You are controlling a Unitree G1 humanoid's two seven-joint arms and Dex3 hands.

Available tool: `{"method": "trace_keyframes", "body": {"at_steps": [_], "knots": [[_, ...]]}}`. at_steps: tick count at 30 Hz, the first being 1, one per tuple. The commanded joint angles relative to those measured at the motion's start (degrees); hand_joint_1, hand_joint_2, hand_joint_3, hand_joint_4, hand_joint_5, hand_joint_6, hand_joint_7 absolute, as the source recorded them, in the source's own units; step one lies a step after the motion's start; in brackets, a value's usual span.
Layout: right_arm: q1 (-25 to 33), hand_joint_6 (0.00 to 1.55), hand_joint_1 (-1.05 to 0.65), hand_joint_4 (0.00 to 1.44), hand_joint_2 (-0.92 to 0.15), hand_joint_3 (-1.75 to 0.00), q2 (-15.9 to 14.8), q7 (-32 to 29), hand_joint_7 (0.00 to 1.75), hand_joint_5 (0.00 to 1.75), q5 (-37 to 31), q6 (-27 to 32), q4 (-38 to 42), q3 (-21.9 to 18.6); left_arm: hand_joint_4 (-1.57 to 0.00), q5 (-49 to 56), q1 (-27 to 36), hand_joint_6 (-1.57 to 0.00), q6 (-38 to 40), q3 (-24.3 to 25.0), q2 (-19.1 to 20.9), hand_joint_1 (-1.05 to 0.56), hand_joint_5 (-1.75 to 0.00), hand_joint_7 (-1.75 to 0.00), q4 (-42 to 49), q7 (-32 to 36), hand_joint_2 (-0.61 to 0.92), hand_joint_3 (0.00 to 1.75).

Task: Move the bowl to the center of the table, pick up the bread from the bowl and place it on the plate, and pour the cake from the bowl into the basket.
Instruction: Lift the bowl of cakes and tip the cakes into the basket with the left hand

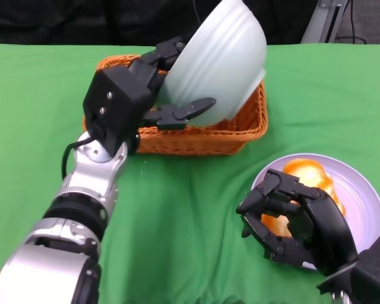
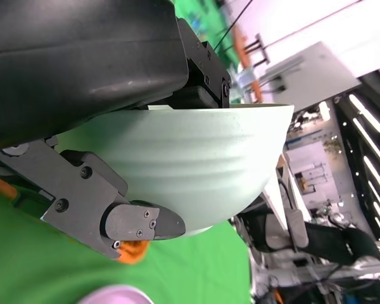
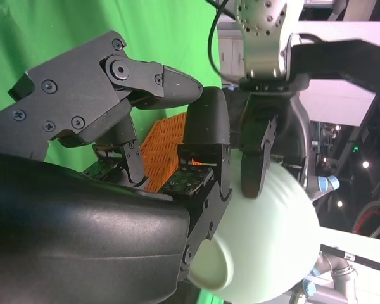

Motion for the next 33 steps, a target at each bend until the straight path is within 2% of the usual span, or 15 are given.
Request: {"method": "trace_keyframes", "body": {"at_steps": [1,4,10,12,14,16,21,29,33], "knots": [[-0.5,0.68,-0.22,0.68,-0.65,-0.68,-0.5,0.2,1.22,1.56,0.4,-1.0,0.5,-0.7,-0.68,-1.1,-2.3,-0.57,0.1,1.5,0.2,-0.14,-1.75,-1.58,-0.4,-0.8,0.92,0.57],[-0.6,0.69,-0.23,0.69,-0.66,-0.68,-0.4,-0.6,1.23,1.56,-0.9,-1.8,1.1,-0.6,-0.64,-7.4,-4.0,-0.56,6.8,6.5,-2.7,-0.14,-1.75,-1.60,0.4,-5.0,0.90,0.58],[-0.6,0.69,-0.23,0.70,-0.66,-0.68,-0.2,-0.8,1.23,1.55,-1.3,-2.3,1.4,-0.7,-0.64,-8.2,-4.3,-0.56,8.6,7.9,-3.1,-0.14,-1.75,-1.61,0.1,-6.4,0.89,0.60],[-0.9,0.68,-0.22,0.69,-0.66,-0.68,0.0,-0.6,1.22,1.54,-1.0,-2.3,2.0,-0.6,-0.68,-14.1,-6.3,-0.61,15.6,12.7,-4.5,-0.14,-1.75,-1.57,0.9,-8.8,0.86,0.66],[-1.0,0.68,-0.21,0.69,-0.66,-0.68,0.1,-0.4,1.21,1.54,-0.8,-2.3,2.3,-0.6,-0.70,-16.8,-7.2,-0.64,19.2,15.0,-5.0,-0.13,-1.75,-1.55,1.0,-10.1,0.84,0.70],[-1.1,0.68,-0.21,0.68,-0.66,-0.68,0.1,-0.4,1.21,1.54,-0.8,-2.4,2.3,-0.6,-0.70,-16.9,-7.2,-0.65,19.9,15.3,-5.0,-0.13,-1.75,-1.55,0.7,-10.4,0.83,0.72],[-1.3,0.68,-0.19,0.69,-0.66,-0.70,0.3,-0.6,1.21,1.55,-1.2,-2.7,3.4,-0.7,-0.73,-22.1,-8.2,-0.70,24.9,19.5,-5.8,-0.10,-1.75,-1.51,0.6,-14.0,0.83,0.78],[-1.6,0.68,-0.20,0.67,-0.65,-0.70,0.2,0.0,1.22,1.56,-0.7,-2.8,4.1,-0.7,-0.71,-24.9,-10.1,-0.72,27.0,21.9,-6.3,-0.10,-1.75,-1.46,-0.5,-16.0,0.84,0.75],[-1.9,0.67,-0.17,0.68,-0.59,-0.82,0.2,-0.1,1.24,1.56,-0.8,-3.4,4.7,-0.8,-0.68,-27.2,-11.2,-0.70,28.6,23.5,-6.5,-0.11,-1.75,-1.51,-0.9,-17.7,0.85,0.74]]}}
